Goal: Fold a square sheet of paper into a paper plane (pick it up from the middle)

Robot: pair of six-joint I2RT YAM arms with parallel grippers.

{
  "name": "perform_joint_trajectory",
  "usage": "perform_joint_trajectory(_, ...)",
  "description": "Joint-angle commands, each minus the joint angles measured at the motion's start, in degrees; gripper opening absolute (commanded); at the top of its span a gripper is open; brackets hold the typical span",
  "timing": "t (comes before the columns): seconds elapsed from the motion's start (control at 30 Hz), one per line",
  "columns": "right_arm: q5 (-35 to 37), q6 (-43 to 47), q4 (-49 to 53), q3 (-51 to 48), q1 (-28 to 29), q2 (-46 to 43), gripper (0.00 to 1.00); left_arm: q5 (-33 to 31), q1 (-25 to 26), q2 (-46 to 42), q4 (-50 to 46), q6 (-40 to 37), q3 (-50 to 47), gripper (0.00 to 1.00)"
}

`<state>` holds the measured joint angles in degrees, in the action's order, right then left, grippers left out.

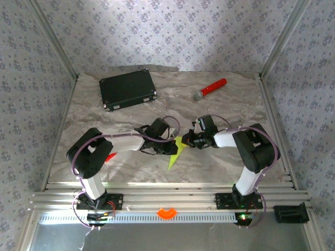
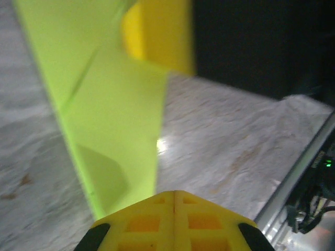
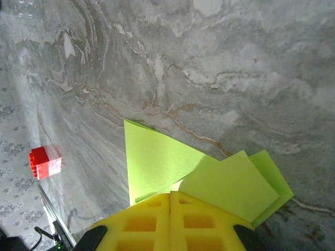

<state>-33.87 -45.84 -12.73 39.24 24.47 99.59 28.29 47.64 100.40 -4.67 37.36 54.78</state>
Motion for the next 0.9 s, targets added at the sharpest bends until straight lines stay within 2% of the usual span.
perform_joint_trajectory(0.0,4.6,0.4,4.71,-2.28,-0.65,2.5,0.0,0.8,1.22,2.99,-0.52,1.03,3.95,0.02)
perform_joint_trajectory(0.17,4.6,0.05,3.97,-2.85,-0.83,2.84,0.0,-1.37,1.35,9.02,0.37,2.26,5.53,0.03)
perform_joint_trajectory(0.3,4.39,0.13,3.51,-3.43,-1.25,3.15,0.0,-1.33,1.78,9.45,0.47,2.65,2.85,0.03)
perform_joint_trajectory(0.73,3.99,0.84,3.59,-4.09,-2.67,3.29,0.0,-2.06,5.19,-3.47,-6.52,-2.0,-10.01,0.1)
perform_joint_trajectory(0.87,3.71,0.78,3.61,-3.83,-2.68,2.89,0.0,-5.02,6.76,-7.6,-9.45,-2.32,-14.49,0.09)
